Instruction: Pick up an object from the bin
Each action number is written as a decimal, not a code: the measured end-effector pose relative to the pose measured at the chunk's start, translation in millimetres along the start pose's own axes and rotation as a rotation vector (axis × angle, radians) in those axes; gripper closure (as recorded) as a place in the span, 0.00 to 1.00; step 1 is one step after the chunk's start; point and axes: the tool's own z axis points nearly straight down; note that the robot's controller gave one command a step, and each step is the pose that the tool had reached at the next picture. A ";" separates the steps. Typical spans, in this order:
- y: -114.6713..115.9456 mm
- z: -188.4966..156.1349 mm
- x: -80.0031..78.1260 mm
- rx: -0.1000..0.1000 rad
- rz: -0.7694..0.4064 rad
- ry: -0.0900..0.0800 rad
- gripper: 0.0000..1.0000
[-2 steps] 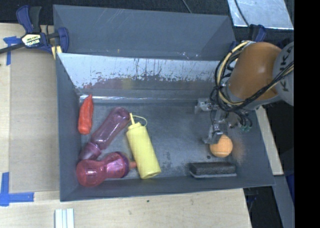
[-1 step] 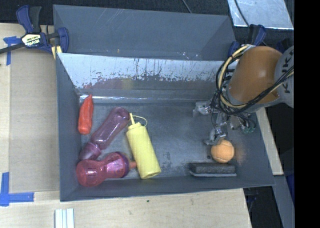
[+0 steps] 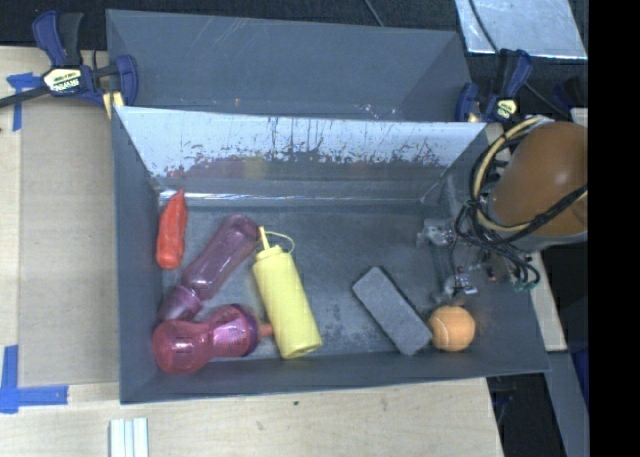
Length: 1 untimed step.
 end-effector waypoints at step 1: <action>121.8 3.6 -2.3 -0.012 -0.164 0.011 1.00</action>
Offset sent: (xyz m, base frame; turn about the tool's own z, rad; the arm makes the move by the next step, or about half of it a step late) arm 0.0000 0.0000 0.0000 0.0000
